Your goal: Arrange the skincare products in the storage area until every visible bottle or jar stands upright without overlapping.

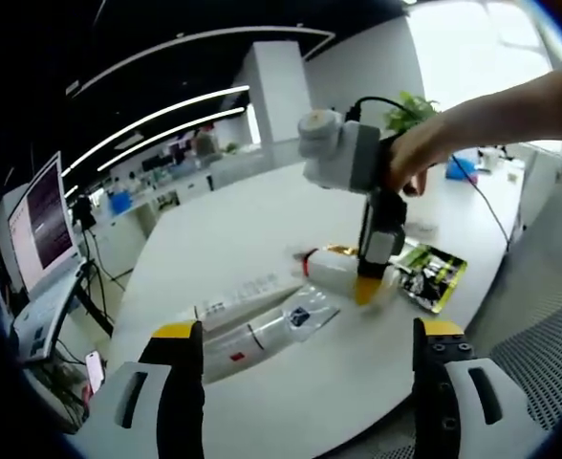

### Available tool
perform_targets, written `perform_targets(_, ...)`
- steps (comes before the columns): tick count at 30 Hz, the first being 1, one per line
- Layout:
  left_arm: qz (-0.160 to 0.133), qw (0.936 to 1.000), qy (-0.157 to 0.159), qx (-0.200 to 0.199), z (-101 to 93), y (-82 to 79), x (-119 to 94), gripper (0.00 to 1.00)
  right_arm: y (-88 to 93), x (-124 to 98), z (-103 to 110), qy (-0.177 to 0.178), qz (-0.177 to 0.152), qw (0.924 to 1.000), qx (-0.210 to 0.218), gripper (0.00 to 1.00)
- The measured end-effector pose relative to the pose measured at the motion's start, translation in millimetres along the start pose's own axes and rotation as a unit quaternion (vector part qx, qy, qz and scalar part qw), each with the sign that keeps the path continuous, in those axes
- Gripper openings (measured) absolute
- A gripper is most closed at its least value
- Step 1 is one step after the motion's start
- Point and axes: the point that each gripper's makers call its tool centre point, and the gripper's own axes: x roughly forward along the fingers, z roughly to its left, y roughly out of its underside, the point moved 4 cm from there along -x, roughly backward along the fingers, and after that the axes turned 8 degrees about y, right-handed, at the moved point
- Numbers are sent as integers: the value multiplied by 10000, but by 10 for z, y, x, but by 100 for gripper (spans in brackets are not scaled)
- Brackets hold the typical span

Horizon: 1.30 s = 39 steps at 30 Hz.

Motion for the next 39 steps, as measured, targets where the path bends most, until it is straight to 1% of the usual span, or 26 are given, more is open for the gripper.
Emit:
perform_targets(3,4,10000,16,-2,-3,2,2,88,42,-8,-56,61,173,9998,-56,35)
perform_targets(6,22,10000,30,12,-6,6,4,88,80,-20,-123,140,317,9990,-293,34)
perform_targets(8,25,10000,41,5,-7,8,5,87,102,-18,-156,168,379,9985,-367,33)
perform_targets(10,31,10000,45,4,-7,9,6,88,105,-5,-176,161,409,9984,-349,33)
perform_targets(11,35,10000,51,2,-8,10,7,88,107,7,-166,149,449,9986,-244,33)
perform_targets(13,52,10000,69,-6,-12,14,11,88,109,28,-144,134,446,9984,-305,35)
perform_targets(15,94,9999,53,-5,-8,22,14,89,91,30,-145,209,500,9979,-346,35)
perform_targets(17,91,9999,56,-1,-9,21,12,89,93,32,-166,234,536,9979,-284,34)
perform_targets(18,81,10000,55,-6,-9,19,11,89,91,33,-172,233,537,9981,-172,34)
perform_targets(23,139,9999,39,20,-7,29,10,89,94,35,-178,288,521,9982,-85,32)
perform_targets(26,130,9999,45,11,-7,25,6,89,88,37,-178,355,472,9982,-65,31)
perform_targets(27,106,9999,41,1,-5,17,4,89,78,42,-188,381,479,9981,1,30)
perform_targets(33,83,9997,181,-159,-6,-8,6,90,87,40,-197,386,480,9980,160,28)
perform_targets(36,84,9994,212,-242,34,-35,2,92,83,42,-187,384,540,9978,100,28)
perform_targets(37,56,9995,217,-236,50,-54,-3,92,75,51,-196,287,522,9979,-252,29)
perform_targets(39,42,9995,222,-236,77,-87,-3,92,85,48,-180,340,556,9978,-129,29)
